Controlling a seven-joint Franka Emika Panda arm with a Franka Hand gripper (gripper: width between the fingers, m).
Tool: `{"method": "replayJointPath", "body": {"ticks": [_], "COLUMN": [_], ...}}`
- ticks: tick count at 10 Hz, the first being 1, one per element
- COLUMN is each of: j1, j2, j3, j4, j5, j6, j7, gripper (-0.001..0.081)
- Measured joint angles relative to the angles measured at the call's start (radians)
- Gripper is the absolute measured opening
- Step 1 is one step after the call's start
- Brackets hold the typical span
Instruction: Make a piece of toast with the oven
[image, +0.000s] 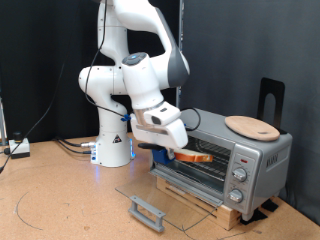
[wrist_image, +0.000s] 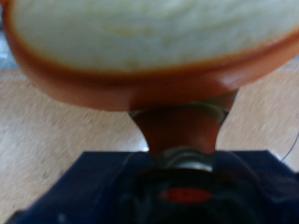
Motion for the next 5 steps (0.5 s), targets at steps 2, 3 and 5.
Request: {"method": "replayJointPath", "body": {"ticks": [2,3,5], "j1": [0.029,0.033,0.032], "j2": [-0.038,-0.051,-0.062], "j3": [0.025,0.036,0.052], "j4": [-0.019,-0.026,-0.033], "j5": [0.019,0.019,0.017], "j6": [0.005,0.005,0.016], "j7": [0.001,0.006,0.034], "gripper": [0.0417,0.0417,0.0417]}}
